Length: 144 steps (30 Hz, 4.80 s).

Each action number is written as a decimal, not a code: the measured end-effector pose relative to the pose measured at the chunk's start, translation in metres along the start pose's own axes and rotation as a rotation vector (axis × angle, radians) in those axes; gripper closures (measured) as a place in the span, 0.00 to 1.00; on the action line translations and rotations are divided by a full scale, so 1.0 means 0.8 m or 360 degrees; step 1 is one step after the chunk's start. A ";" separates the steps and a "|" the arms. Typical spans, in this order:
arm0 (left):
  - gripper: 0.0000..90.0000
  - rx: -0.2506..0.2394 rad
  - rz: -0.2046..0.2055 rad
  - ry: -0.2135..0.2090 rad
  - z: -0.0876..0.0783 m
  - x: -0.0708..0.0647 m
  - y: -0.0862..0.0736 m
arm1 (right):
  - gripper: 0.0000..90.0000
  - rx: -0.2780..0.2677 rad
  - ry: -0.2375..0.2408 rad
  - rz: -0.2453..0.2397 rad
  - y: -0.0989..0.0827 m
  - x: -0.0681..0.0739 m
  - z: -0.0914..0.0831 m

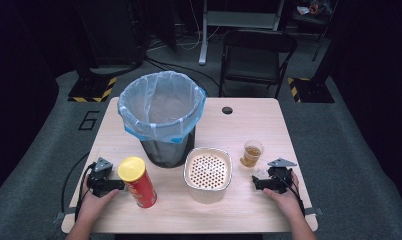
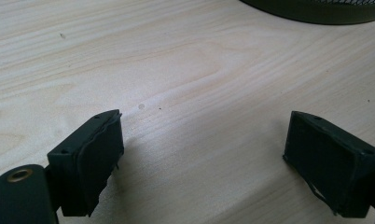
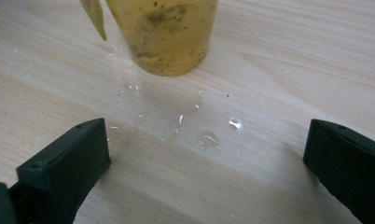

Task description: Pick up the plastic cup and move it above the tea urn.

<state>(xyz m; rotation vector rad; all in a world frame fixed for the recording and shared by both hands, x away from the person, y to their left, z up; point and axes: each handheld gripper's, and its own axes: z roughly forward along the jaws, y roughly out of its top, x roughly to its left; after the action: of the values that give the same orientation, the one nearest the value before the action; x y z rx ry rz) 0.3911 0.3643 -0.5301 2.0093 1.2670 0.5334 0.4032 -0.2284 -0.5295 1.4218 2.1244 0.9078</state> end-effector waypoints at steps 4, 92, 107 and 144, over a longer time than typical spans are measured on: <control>0.13 0.0015 -0.0008 0.0014 0.000 -0.002 0.001 | 0.01 -0.0005 0.0010 -0.0021 -0.001 0.000 -0.001; 0.13 0.0003 -0.0034 0.0046 0.001 -0.004 0.001 | 0.38 -0.0163 0.0365 -0.0345 0.164 0.017 -0.087; 0.13 0.0002 -0.0035 0.0045 0.001 -0.004 0.001 | 0.16 -0.0053 0.0339 -0.0410 0.131 -0.019 -0.042; 0.13 0.0002 -0.0035 0.0047 0.001 -0.004 0.001 | 0.27 0.0030 0.0422 -0.0343 0.092 0.002 -0.016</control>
<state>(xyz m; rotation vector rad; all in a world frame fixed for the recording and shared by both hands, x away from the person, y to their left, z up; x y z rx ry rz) 0.3905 0.3613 -0.5300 1.9933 1.3055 0.5536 0.4414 -0.2113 -0.4675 1.1028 2.4287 1.0402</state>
